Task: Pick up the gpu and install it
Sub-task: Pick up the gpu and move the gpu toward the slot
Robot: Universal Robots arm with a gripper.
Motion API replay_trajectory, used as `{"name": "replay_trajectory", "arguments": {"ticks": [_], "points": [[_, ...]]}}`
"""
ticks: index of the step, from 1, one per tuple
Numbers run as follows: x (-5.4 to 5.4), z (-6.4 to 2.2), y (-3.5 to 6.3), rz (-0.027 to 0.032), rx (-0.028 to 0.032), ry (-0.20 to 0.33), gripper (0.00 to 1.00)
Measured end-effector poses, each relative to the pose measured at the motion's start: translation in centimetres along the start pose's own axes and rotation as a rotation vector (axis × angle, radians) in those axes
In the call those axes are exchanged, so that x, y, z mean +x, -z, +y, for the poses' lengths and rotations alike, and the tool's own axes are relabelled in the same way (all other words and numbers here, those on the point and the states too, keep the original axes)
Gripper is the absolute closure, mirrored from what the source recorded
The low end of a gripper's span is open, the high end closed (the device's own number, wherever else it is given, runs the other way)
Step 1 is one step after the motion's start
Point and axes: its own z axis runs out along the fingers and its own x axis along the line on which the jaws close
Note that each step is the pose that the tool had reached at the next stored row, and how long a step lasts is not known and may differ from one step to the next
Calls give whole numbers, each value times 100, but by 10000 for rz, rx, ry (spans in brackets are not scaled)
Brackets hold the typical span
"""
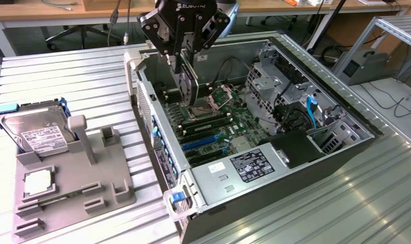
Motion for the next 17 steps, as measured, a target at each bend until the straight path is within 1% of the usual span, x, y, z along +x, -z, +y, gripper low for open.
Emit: {"name": "replay_trajectory", "arguments": {"ticks": [3, 7, 10, 17], "points": [[-17, 1, 0, 1, 1, 1, 73], [-95, 1, -2, 0, 0, -1, 73], [-168, 1, -4, 1, 1, 0, 73], [-378, 2, -9, 0, 0, 1, 73]]}}
